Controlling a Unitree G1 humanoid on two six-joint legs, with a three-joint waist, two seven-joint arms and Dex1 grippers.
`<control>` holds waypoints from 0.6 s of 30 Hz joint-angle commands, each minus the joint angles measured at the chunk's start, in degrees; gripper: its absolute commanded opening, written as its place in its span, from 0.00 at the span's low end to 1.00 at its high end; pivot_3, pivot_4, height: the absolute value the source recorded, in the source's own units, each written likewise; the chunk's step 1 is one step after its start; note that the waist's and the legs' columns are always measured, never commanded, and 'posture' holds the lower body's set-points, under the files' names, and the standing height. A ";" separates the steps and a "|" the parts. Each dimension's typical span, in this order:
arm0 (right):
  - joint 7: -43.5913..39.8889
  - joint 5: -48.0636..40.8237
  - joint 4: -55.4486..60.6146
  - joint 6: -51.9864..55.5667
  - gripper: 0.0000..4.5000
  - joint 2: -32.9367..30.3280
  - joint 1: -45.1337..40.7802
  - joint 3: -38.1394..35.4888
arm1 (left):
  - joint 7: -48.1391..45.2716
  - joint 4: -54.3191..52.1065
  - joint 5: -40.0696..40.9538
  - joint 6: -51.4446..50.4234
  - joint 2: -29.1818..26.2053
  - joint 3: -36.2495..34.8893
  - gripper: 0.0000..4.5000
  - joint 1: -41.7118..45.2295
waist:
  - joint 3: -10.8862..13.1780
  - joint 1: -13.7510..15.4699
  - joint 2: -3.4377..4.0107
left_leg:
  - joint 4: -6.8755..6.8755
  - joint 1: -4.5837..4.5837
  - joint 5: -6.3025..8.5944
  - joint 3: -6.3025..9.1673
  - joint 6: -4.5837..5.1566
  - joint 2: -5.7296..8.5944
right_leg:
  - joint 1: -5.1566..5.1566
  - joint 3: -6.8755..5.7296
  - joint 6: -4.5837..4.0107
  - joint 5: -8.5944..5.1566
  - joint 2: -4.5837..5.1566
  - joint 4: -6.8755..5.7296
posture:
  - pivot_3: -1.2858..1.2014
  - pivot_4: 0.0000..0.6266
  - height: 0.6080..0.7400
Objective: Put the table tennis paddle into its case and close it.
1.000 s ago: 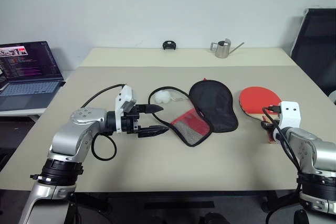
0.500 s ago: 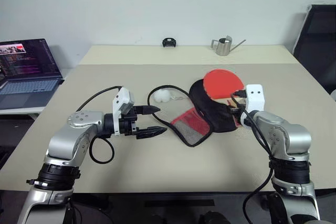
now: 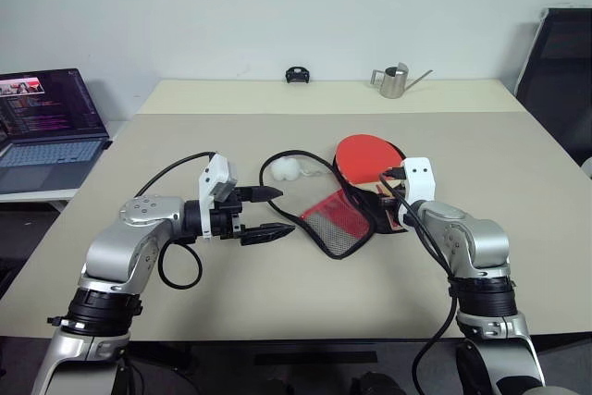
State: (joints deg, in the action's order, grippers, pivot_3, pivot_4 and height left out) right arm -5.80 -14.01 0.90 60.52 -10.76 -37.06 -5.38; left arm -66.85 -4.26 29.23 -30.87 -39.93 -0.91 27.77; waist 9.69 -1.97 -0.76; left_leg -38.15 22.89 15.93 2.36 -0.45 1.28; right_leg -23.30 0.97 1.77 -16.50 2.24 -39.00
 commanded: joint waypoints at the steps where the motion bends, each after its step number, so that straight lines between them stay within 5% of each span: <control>1: -0.22 1.51 -4.26 -5.59 0.25 -0.36 -3.65 0.02 | 0.15 -2.20 1.26 0.51 -0.03 -1.07 1.00 0.64 | 0.00 -0.03 0.00 | 0.00 -0.03 -0.01 -0.02 -0.01 0.00 | 0.00 0.01 0.00 0.00 0.00 -0.02 | 0.52 0.24 1.00; 11: -0.79 2.11 -5.84 -7.00 0.25 -0.26 -4.10 -0.02 | 0.13 -2.21 1.24 0.50 0.00 -1.08 1.00 0.64 | 0.00 0.00 0.00 | 0.01 0.00 -0.02 -0.01 -0.02 -0.01 | -0.01 0.01 -0.01 0.00 0.00 0.00 | 0.52 0.24 1.00; 18: -1.21 4.94 -19.68 -14.47 0.25 -0.03 -7.45 1.28 | 0.23 -2.08 1.12 0.55 0.31 -0.95 1.00 0.92 | -0.02 -0.14 -0.04 | 0.00 -0.05 -0.03 -0.04 -0.05 -0.02 | 0.01 0.02 -0.01 0.00 -0.01 -0.06 | 0.52 0.24 1.00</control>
State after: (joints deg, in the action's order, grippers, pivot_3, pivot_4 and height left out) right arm -6.77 -9.55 -18.45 48.08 -10.81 -43.58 -4.26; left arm -66.80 -4.32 29.22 -30.84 -39.47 -0.86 27.80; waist 9.67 -2.11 -0.80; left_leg -38.15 22.84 15.90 2.33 -0.50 1.26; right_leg -23.29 0.99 1.76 -16.49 2.23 -39.05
